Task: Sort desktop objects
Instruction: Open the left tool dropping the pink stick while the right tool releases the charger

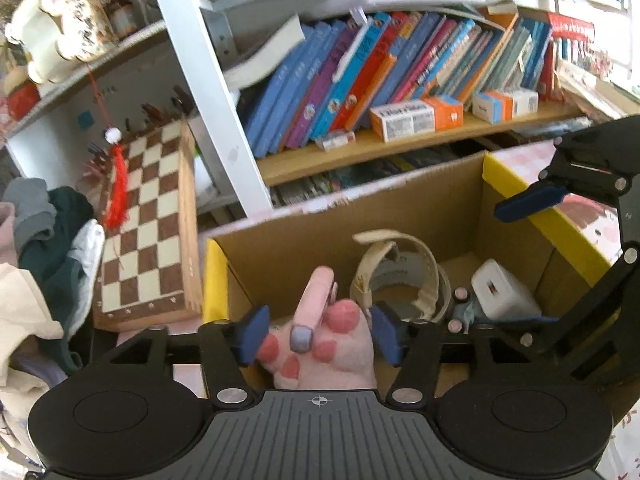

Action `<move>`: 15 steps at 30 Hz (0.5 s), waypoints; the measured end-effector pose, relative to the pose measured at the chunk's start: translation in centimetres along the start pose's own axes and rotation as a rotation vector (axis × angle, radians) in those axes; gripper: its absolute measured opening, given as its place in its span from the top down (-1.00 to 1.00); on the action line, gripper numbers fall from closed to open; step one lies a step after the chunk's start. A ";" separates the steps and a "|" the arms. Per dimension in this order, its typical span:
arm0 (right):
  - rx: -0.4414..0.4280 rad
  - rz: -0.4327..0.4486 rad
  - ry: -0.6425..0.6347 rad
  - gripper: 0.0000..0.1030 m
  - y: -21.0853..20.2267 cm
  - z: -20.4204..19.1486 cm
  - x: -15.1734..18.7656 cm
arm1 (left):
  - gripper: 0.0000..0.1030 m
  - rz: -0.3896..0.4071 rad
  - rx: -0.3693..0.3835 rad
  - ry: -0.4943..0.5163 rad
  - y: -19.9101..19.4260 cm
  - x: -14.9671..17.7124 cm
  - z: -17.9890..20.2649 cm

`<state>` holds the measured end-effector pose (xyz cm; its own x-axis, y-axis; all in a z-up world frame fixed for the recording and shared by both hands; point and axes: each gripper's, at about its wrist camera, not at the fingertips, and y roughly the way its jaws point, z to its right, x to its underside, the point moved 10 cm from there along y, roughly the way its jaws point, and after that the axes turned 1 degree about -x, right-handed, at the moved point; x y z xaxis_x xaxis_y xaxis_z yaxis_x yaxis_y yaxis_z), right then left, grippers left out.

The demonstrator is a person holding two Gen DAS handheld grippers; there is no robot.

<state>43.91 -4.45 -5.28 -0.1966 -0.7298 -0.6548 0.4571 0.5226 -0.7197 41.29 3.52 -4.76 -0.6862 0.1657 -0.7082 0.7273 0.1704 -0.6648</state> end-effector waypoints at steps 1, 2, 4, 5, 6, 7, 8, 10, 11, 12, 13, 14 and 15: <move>0.001 0.007 0.006 -0.62 -0.2 0.1 -0.1 | -0.25 0.008 -0.004 -0.003 -0.3 -0.2 -0.1; 0.003 0.013 0.012 -0.63 -0.4 0.2 -0.1 | -0.35 0.016 -0.007 -0.007 -0.6 -0.3 -0.1; 0.006 0.024 0.024 -0.65 -0.8 0.3 -0.2 | -0.39 0.031 -0.013 -0.012 -1.1 -0.7 -0.3; 0.008 0.029 0.030 -0.66 -1.0 0.4 -0.2 | -0.41 0.037 -0.016 -0.013 -1.4 -0.8 -0.3; 0.009 0.034 0.036 -0.67 -1.2 0.5 -0.2 | -0.44 0.042 -0.019 -0.014 -1.7 -0.9 -0.3; 0.009 0.039 0.043 -0.67 -1.4 0.5 -0.3 | -0.44 0.049 -0.022 -0.015 -2.0 -1.1 -0.3; 0.010 0.046 0.049 -0.68 -1.6 0.6 -0.3 | -0.45 0.054 -0.024 -0.015 -2.2 -1.2 -0.2; 0.016 0.061 0.058 -0.70 -2.1 0.7 -0.4 | -0.47 0.066 -0.028 -0.018 -2.8 -1.4 -0.2; 0.018 0.069 0.062 -0.71 -2.3 0.8 -0.5 | -0.48 0.072 -0.031 -0.019 -3.1 -1.5 -0.1; 0.020 0.075 0.066 -0.72 -2.6 0.8 -0.5 | -0.51 0.078 -0.032 -0.021 -3.5 -1.6 -0.1; 0.020 0.082 0.071 -0.73 -2.9 0.9 -0.6 | -0.52 0.084 -0.033 -0.022 -3.8 -1.7 -0.1; 0.021 0.089 0.077 -0.74 -3.2 0.9 -0.6 | -0.54 0.091 -0.036 -0.024 -4.2 -1.7 0.0; 0.021 0.095 0.081 -0.75 -3.4 0.9 -0.7 | -0.54 0.097 -0.037 -0.026 -4.5 -1.8 0.0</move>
<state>43.20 -6.14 -2.16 -0.2210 -0.6390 -0.7368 0.4945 0.5777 -0.6494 39.21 2.45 -0.48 -0.6118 0.1585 -0.7750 0.7891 0.1908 -0.5839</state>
